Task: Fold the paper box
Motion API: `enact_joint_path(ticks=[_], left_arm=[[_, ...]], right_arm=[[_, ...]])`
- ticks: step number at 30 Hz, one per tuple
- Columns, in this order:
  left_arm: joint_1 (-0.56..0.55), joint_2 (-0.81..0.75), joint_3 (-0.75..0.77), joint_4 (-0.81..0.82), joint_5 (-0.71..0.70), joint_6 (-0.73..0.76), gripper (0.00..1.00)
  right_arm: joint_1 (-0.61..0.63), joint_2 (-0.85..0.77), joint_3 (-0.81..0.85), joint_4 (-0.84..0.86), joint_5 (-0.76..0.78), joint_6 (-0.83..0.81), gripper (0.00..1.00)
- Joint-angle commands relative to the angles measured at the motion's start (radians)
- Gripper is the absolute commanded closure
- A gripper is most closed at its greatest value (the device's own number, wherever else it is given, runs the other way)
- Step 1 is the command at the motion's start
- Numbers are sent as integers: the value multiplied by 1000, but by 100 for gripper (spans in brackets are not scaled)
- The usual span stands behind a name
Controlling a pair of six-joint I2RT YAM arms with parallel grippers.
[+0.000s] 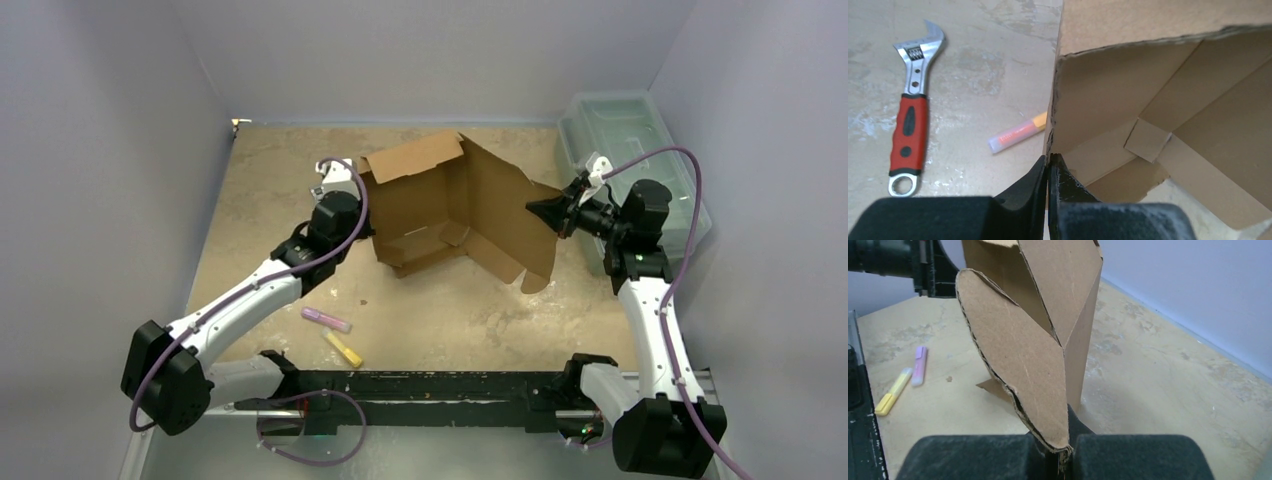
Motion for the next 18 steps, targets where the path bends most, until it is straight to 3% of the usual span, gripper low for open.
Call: enact_joint_path(ticks=[1, 13, 18], left_arm=[[-3, 43, 84, 12, -80, 81, 100], [-36, 127, 175, 27, -80, 109, 100], [-51, 166, 165, 102, -65, 80, 100]], right_arm=[[-4, -19, 28, 31, -67, 37, 100], [8, -9, -11, 140, -79, 116, 100], [21, 13, 8, 189, 56, 130, 100]])
